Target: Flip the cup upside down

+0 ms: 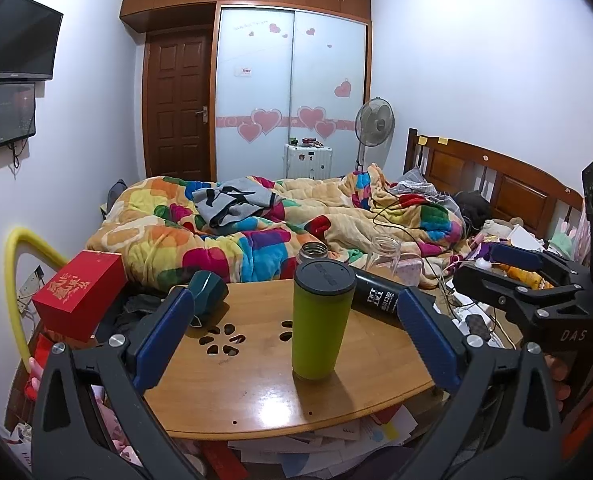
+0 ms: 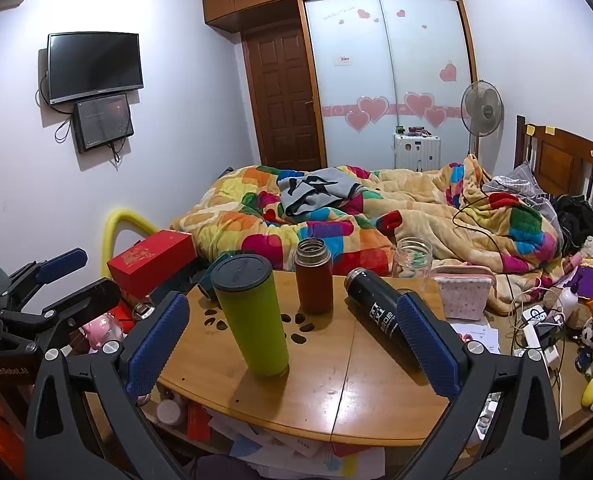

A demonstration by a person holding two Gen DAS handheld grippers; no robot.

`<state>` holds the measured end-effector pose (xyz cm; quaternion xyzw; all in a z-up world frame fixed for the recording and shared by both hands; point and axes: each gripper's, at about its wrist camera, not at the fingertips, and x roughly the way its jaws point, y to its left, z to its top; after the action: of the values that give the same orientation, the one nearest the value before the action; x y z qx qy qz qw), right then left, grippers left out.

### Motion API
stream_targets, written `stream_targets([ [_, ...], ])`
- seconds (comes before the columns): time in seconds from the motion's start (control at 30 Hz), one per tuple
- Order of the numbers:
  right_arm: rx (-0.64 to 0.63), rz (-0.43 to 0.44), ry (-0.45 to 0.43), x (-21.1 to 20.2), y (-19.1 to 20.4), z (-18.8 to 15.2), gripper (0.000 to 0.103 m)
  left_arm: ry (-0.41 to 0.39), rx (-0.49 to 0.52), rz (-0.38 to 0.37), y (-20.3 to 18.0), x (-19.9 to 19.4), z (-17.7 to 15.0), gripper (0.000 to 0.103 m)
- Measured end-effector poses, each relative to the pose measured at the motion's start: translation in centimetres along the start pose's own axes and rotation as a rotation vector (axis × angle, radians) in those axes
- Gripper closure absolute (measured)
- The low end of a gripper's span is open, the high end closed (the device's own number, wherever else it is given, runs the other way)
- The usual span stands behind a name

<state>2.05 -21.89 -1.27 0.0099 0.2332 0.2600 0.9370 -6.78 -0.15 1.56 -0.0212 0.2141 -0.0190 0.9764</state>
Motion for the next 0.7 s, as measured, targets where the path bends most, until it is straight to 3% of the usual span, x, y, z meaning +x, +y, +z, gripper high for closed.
stream_targets([
  [0.7,-0.001,0.0,0.001,0.26,0.39,0.4,0.0,-0.001,-0.002,-0.003,0.19,-0.01,0.1,0.0],
])
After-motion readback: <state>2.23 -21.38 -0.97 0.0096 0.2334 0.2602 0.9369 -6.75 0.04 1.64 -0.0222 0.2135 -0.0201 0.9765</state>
